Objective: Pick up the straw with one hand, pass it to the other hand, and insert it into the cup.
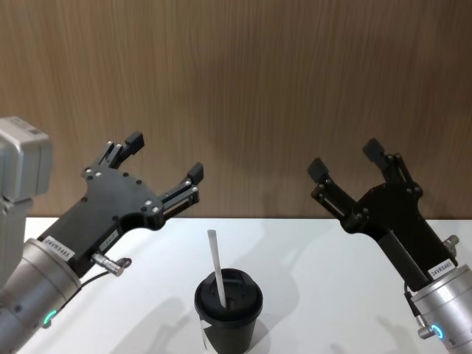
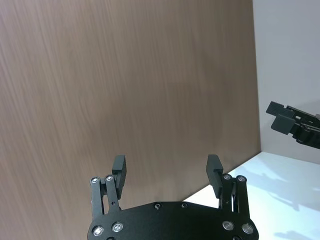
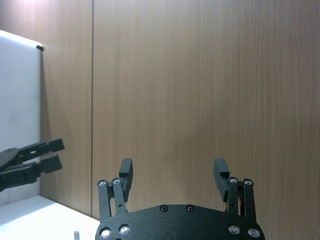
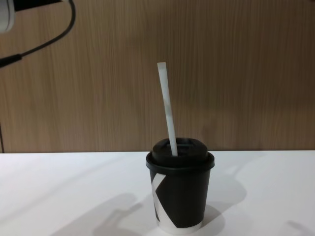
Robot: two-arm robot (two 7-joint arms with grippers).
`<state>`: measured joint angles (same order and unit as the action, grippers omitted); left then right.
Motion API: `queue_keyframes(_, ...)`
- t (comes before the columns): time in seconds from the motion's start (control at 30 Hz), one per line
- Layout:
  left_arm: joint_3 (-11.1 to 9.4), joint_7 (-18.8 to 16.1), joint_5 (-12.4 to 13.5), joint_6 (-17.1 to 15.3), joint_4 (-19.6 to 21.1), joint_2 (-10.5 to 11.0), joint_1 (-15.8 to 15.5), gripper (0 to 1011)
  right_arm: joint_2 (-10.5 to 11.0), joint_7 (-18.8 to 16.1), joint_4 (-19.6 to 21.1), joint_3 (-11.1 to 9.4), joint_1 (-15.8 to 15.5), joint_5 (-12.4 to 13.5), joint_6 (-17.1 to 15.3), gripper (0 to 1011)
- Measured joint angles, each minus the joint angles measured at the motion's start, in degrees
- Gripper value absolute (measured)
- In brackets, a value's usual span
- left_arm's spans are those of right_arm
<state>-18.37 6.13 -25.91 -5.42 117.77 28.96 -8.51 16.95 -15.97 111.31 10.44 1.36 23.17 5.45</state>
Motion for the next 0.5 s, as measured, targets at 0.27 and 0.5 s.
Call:
queue_keyframes(0.27,0.50,-1.33,1.65,0.52,0.62,-0.22,1.26,1002,-0.32,1.41,0.47,-0.06,-0.09,-0.43,-2.01,1001)
queue_keyframes(0.5,0.76,-2.02,2.61,0.77,0.90,-0.40,1.92,1003,-0.48,2.06,0.69,-0.09,-0.13,-0.63,-2.95,1001)
